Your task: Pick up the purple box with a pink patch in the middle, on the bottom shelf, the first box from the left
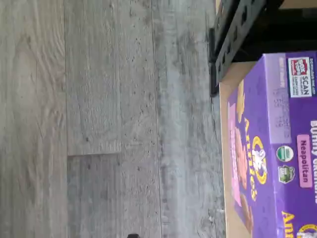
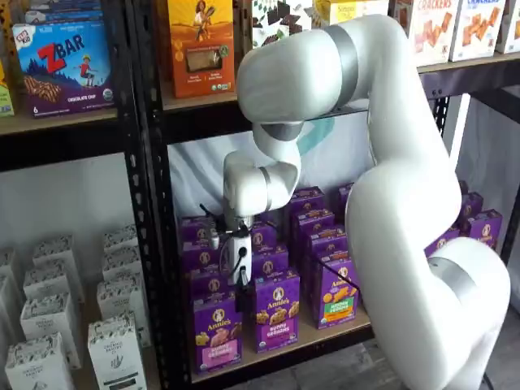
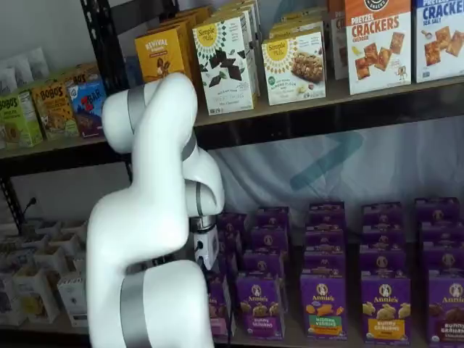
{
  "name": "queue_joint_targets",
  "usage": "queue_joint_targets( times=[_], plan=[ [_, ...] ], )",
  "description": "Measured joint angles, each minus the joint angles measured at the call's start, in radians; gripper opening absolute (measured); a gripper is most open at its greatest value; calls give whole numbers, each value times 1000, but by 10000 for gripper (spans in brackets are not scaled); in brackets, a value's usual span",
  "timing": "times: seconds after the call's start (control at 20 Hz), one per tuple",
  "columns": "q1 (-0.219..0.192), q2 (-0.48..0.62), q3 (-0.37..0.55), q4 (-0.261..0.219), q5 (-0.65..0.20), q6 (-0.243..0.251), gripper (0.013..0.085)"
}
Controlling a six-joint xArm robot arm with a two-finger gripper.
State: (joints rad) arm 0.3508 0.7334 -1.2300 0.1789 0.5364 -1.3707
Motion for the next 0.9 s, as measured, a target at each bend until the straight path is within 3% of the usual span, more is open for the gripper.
queue_joint_targets(
  times=[0.1, 0.25, 0.9],
  plan=[
    [-1, 15, -16, 40, -17, -37, 850],
    [-5, 44, -57, 50, -20, -49, 850],
    [-5, 170, -212, -23, 9, 18, 850]
  ],
)
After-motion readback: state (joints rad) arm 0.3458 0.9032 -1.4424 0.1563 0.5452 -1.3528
